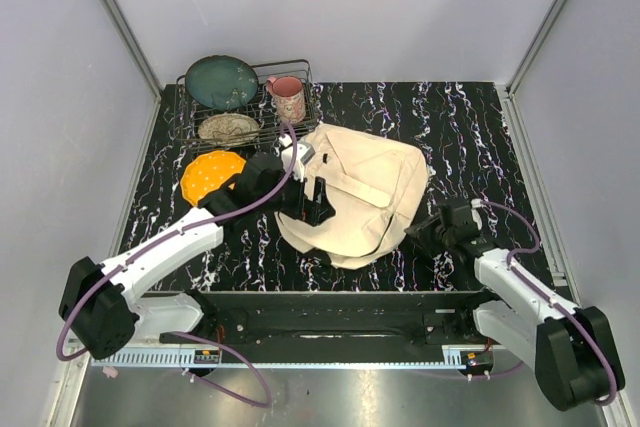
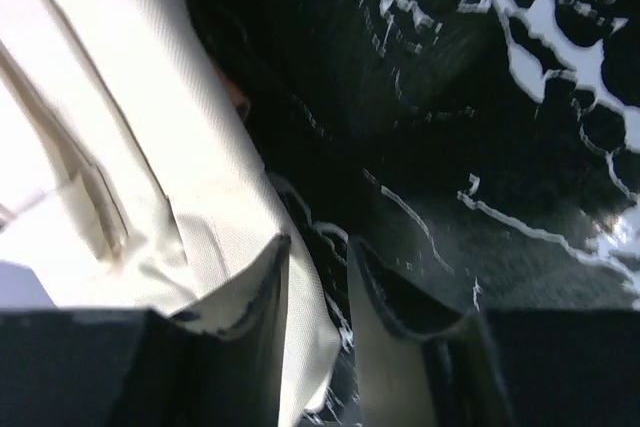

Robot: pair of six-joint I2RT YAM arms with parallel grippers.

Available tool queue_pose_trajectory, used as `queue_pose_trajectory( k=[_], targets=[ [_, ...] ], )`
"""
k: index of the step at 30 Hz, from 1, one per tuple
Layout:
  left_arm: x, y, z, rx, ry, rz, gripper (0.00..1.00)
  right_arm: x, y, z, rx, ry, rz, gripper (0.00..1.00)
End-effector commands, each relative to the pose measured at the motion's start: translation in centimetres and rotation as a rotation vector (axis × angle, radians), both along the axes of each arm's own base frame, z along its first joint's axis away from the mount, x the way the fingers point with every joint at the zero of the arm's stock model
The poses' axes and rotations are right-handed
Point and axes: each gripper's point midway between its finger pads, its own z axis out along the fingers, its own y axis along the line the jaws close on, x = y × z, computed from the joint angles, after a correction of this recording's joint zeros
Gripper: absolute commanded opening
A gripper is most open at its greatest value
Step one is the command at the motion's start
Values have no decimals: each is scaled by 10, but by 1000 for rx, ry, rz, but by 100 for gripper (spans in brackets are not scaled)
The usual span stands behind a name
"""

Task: Pack the student bag
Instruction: Adjust the student bag at the center of the board.

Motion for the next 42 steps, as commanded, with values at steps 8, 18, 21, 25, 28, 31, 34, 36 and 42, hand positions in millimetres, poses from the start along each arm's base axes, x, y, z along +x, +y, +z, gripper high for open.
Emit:
queue_pose_trajectory(
  k=[8, 18, 21, 25, 28, 31, 34, 36, 42],
  targets=[
    [-8, 3, 4, -9, -31, -26, 99, 27, -2, 33, 325, -209, -154, 62],
    [-50, -57, -2, 141, -133, -314, 99, -5, -31, 23, 226, -157, -264, 67],
    [-60, -78, -11, 252, -181, -379, 99, -9, -36, 16, 184, -102, -279, 67],
    [-69, -100, -26, 384, -280, -417, 99, -13, -42, 5, 164, -32, -336, 69],
    [-65, -105, -38, 470, -338, -416, 99, -14, -40, 1, 180, -11, -338, 72],
    [-59, -109, -50, 562, -394, -405, 99, -10, -39, 8, 193, -31, -339, 73],
    [-49, -110, -64, 629, -428, -382, 99, -8, -39, 15, 202, -57, -336, 74],
    [-44, -112, -66, 648, -451, -364, 99, -7, -39, 18, 206, -70, -335, 74],
    [-26, -113, -75, 713, -515, -300, 78, -12, -34, 14, 231, -62, -323, 74]
  ],
)
